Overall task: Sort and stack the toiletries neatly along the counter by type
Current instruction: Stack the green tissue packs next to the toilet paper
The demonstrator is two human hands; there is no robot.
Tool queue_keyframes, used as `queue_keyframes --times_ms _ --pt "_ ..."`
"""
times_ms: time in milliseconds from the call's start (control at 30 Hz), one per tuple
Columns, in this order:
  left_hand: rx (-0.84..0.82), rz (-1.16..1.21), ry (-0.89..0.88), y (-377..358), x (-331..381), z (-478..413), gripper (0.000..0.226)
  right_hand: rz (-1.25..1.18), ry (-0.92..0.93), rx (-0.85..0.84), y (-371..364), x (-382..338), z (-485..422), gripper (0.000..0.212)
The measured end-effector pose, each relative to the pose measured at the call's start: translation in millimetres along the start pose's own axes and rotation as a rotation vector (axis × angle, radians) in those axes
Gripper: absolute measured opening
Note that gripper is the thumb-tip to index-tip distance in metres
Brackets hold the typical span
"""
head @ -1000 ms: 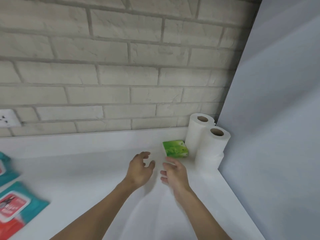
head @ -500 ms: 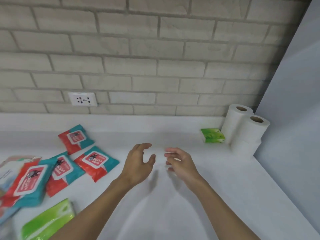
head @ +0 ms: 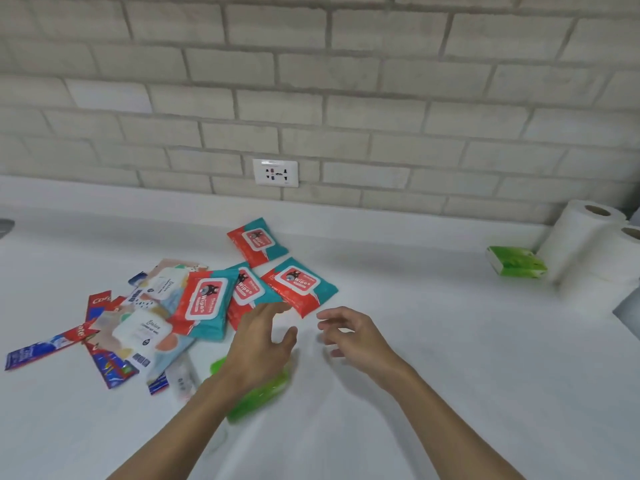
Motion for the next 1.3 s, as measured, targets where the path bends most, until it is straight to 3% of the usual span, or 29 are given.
queue_keyframes --times_ms 200,333,533,733,967,1300 --pt "-0.046 -0.074 0.044 20.8 -43.1 21.1 0.058 0.065 -0.024 -0.063 -50.6 5.3 -1.3 0.018" --pt "-0.102 -0.155 -0.010 21.3 -58.6 31.6 0.080 0.072 -0.062 -0.079 -70.1 12.3 -2.4 0.020" --pt "-0.325 -0.269 0.025 -0.5 -84.8 42.8 0.122 0.102 -0.104 -0.062 -89.0 23.2 -5.0 0.029" --pt "-0.315 -0.265 0.017 -5.8 -94.2 39.5 0.119 0.121 -0.104 -0.040 -99.3 26.6 -3.7 0.030" --pt "-0.178 -0.149 -0.098 4.7 -82.7 37.3 0.115 -0.064 -0.163 0.020 -88.4 28.7 -0.2 0.024" --pt "-0.133 -0.029 -0.265 8.2 -55.1 22.9 0.115 -0.303 -0.229 0.007 -77.5 27.7 3.6 0.041"
Point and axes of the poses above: each hand's wrist, its own z-axis away from the middle knuckle, its own y-axis out of the back of the hand, x = y × z, the point moved 7 cm from there along -z, towards the middle knuckle, and after that the axes turned 6 degrees about -z, right-handed, at the moved point
